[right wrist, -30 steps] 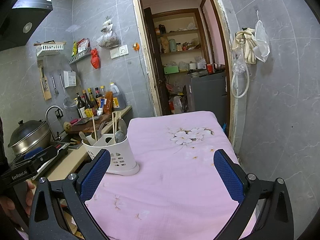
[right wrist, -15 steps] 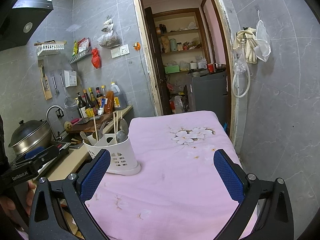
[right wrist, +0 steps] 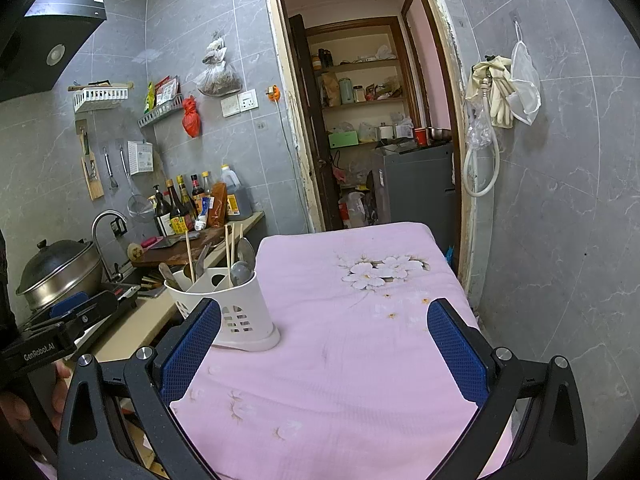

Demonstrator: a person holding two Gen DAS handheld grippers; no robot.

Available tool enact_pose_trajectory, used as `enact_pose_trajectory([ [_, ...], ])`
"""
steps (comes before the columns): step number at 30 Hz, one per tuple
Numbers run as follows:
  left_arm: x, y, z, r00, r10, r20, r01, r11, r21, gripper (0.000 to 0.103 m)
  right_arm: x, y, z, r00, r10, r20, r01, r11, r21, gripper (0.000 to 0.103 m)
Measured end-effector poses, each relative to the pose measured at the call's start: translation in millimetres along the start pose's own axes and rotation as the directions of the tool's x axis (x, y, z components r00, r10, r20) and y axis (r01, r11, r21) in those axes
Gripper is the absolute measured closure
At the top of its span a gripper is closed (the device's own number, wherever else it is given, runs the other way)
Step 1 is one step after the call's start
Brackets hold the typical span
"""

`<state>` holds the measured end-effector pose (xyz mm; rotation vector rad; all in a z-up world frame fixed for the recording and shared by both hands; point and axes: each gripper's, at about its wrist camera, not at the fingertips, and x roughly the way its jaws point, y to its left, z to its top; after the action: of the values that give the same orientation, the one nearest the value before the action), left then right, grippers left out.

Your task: Organize utensils

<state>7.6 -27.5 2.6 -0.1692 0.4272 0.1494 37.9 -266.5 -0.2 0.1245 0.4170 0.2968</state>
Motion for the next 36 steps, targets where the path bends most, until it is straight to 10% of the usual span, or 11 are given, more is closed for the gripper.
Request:
enact_pose_trajectory([
  [36, -0.6, 1.1, -2.6, 1.000, 0.006, -0.002, -0.006, 1.000, -0.005, 0.002, -0.5, -1.5, 3.4, 1.000, 0.001, -0.004, -0.001, 1.000, -0.001, 0.001],
])
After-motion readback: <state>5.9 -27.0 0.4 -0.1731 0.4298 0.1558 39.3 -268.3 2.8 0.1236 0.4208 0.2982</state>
